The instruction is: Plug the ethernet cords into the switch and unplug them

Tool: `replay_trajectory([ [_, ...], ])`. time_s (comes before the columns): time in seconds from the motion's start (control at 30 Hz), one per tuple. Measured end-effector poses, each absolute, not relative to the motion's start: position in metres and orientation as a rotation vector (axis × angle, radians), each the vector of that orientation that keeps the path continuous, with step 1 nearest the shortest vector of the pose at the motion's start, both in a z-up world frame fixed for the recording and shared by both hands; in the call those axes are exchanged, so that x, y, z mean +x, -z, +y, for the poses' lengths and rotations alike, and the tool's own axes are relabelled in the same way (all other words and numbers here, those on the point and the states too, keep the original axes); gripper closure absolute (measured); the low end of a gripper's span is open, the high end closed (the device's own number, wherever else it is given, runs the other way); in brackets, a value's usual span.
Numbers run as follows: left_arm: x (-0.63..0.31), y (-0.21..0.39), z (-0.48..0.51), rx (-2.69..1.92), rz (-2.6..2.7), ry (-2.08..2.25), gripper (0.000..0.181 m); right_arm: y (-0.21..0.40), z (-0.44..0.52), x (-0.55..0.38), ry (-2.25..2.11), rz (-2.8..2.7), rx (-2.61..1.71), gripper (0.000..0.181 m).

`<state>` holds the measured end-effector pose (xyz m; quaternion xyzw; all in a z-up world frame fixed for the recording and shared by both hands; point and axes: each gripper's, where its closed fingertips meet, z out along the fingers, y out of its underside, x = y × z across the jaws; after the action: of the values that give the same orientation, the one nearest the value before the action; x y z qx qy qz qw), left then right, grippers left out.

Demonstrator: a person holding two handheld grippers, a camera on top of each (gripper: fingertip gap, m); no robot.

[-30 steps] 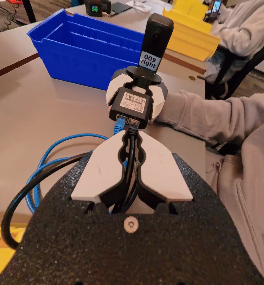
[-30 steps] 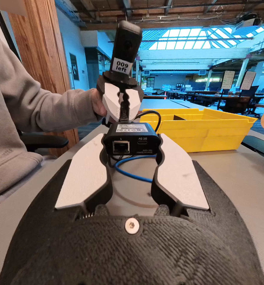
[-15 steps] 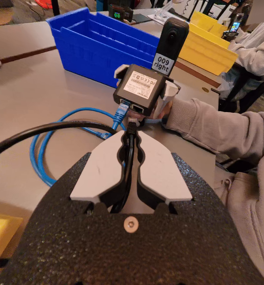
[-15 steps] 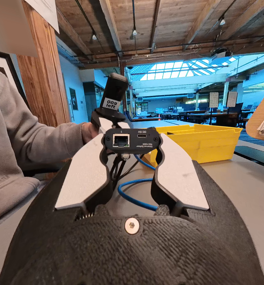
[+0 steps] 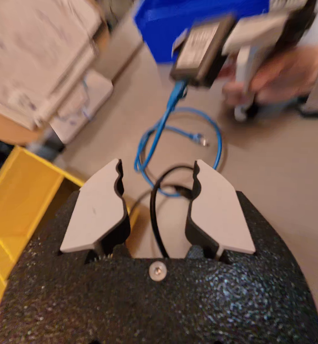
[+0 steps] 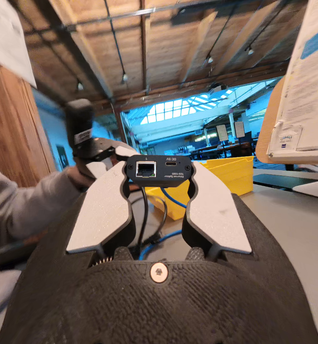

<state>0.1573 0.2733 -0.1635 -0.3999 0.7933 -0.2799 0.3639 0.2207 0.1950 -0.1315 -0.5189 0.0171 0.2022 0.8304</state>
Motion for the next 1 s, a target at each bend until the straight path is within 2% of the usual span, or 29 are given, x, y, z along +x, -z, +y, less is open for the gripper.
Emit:
replay_trajectory([
  [0.03,0.164,0.151,0.260,-0.930,1.979,0.754,0.109,0.131,0.196,0.223,-0.436,0.064,-1.090,0.119],
  [0.13,0.180,0.134,0.226,-0.525,1.826,0.644,0.113,0.127,0.197,0.219,-0.461,0.066,-1.083,0.119],
  [0.23,0.200,0.150,0.214,-0.320,1.753,0.446,0.123,0.125,0.200,0.206,-0.485,0.016,-1.090,0.119],
  [0.27,0.206,0.158,0.213,-0.297,1.749,0.415,0.130,0.124,0.200,0.203,-0.491,0.002,-1.088,0.119],
  [0.33,0.214,0.164,0.219,-0.274,1.705,0.352,0.155,0.128,0.204,0.196,-0.485,-0.025,-1.133,0.120],
  [0.57,0.208,0.165,0.228,0.172,1.798,0.036,0.158,0.161,0.212,0.184,-0.425,-0.173,-1.401,0.120],
  [1.0,0.208,0.167,0.229,0.302,1.811,-0.003,0.159,0.168,0.218,0.179,-0.375,-0.184,-1.455,0.116],
])
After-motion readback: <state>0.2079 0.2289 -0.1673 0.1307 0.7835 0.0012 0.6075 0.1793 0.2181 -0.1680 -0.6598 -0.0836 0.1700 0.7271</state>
